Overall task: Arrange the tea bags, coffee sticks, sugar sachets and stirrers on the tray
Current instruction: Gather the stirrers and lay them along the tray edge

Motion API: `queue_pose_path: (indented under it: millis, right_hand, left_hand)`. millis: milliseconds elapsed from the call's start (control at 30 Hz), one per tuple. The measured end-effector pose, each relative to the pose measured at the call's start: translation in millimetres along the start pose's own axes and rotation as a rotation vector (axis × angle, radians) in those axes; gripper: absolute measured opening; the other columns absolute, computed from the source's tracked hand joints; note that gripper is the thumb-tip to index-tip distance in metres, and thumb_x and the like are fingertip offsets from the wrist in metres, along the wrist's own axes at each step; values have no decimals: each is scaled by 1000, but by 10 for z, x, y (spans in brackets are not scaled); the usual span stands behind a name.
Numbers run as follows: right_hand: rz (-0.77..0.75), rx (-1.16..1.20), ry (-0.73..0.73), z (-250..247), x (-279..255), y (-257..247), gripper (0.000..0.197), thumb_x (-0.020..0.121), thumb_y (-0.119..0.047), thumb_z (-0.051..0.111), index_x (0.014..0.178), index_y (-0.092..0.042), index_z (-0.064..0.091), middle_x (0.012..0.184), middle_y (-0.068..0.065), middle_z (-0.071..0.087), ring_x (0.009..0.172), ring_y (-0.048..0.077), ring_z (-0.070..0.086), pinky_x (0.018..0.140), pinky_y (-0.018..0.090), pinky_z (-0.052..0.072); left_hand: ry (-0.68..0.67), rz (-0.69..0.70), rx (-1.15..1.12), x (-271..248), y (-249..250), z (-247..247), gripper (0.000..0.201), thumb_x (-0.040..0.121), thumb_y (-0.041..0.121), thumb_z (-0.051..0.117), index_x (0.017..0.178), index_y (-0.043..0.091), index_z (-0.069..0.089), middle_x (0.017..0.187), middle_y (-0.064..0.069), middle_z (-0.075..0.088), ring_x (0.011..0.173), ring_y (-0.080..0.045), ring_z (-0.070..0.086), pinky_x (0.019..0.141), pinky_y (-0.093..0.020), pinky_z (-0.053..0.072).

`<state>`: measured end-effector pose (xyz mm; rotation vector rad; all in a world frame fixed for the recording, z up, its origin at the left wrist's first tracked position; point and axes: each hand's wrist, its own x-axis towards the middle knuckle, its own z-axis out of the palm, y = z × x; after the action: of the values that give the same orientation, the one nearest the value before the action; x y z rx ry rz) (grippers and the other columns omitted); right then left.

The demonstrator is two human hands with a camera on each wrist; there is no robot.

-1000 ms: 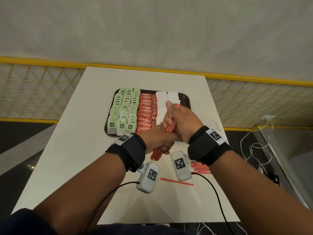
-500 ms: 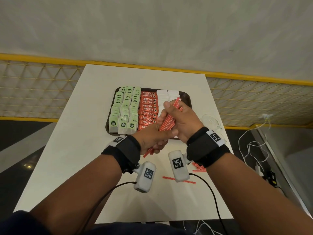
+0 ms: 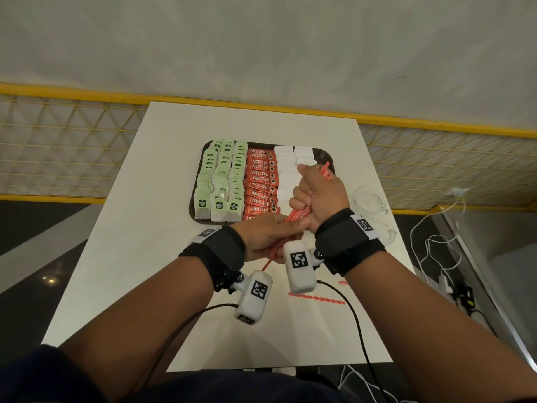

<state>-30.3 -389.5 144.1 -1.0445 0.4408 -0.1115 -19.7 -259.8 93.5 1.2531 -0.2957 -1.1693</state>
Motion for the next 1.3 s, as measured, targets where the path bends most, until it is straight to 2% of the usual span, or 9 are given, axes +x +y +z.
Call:
queue_pose_path:
  millis: [133, 300, 467, 600, 733, 800, 900, 1100, 1300]
  right_hand:
    - [-56, 59, 59, -25, 39, -85, 13, 93, -8, 60, 86, -12, 49, 49, 0, 34, 38, 11, 27, 40, 22, 30]
    - [-104, 4, 85, -64, 56, -139, 28, 93, -13, 61, 70, -17, 45, 48, 1, 35, 38, 12, 28, 41, 23, 31]
    - [-155, 72, 196, -247, 154, -435, 21, 93, -13, 61, 77, -14, 48, 49, -3, 36, 41, 11, 28, 41, 24, 31]
    - [-61, 126, 127, -376, 235, -578, 16, 96, -13, 58, 83, -12, 48, 48, -3, 32, 40, 9, 26, 40, 23, 29]
    - [123, 6, 48, -385, 219, -295, 17, 97, -19, 59, 81, -15, 53, 49, -3, 32, 40, 9, 27, 40, 23, 30]
    - [132, -49, 39, -396, 213, -148, 25, 95, -24, 63, 77, -16, 47, 47, -2, 32, 40, 10, 28, 41, 24, 32]
    - [92, -88, 86, -414, 216, -79, 34, 93, -27, 65, 69, -18, 43, 47, -1, 32, 42, 12, 29, 44, 26, 34]
    - [-44, -190, 155, -532, 319, -71, 33, 95, -27, 61, 69, -16, 44, 49, 1, 37, 41, 15, 40, 48, 30, 44]
    - [-96, -339, 193, -634, 407, -89, 28, 96, -30, 58, 76, -14, 49, 45, 0, 49, 46, 18, 53, 64, 37, 55]
  left_hand:
    - [-56, -4, -179, -14, -125, -90, 39, 79, 54, 68, 83, 17, 57, 64, 0, 46, 43, -5, 38, 45, -16, 29]
    - [-59, -32, -252, 39, -109, -16, 47, 87, 62, 51, 79, 17, 62, 58, 3, 45, 39, -3, 32, 47, -21, 13]
    - [0, -114, -169, 46, -136, -148, 39, 99, 44, 51, 81, 14, 68, 64, 0, 46, 39, -4, 29, 39, -17, 19]
    - [139, -125, -184, 145, -146, -177, 35, 103, 25, 45, 81, 10, 69, 64, -3, 51, 44, -8, 40, 40, -17, 29]
    - [141, -113, -178, 262, 25, 23, 39, 106, 32, 38, 109, 4, 64, 88, -12, 70, 75, -22, 67, 64, -32, 58]
    - [90, -121, -145, 305, 88, 120, 46, 104, 41, 39, 124, 3, 56, 94, -14, 69, 81, -24, 67, 69, -36, 58]
    - [67, -139, -120, 389, 82, 174, 49, 99, 55, 43, 119, 13, 57, 88, -11, 68, 80, -22, 65, 77, -38, 54]
    - [158, -145, -158, 581, 53, 277, 53, 99, 59, 38, 105, 11, 59, 70, -4, 57, 57, -13, 49, 55, -25, 45]
    - [247, -63, -74, 679, 47, 388, 51, 102, 56, 33, 98, 10, 56, 63, -1, 51, 49, -10, 39, 46, -21, 37]
